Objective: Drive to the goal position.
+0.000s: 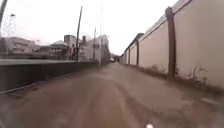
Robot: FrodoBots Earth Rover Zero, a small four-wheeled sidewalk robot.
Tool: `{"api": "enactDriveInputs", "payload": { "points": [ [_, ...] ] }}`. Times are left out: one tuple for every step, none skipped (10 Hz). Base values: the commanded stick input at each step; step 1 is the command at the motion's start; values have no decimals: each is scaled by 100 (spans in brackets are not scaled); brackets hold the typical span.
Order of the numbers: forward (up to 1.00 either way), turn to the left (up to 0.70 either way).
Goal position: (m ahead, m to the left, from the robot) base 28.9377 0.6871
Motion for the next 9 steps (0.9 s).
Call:
{"api": "enactDriveInputs", "payload": {
  "points": [
    [85, 5],
    [85, 5],
    [85, 5],
    [85, 5],
    [85, 5],
    [85, 5],
    [85, -7],
    [85, -21],
    [85, -25]
  ]
}}
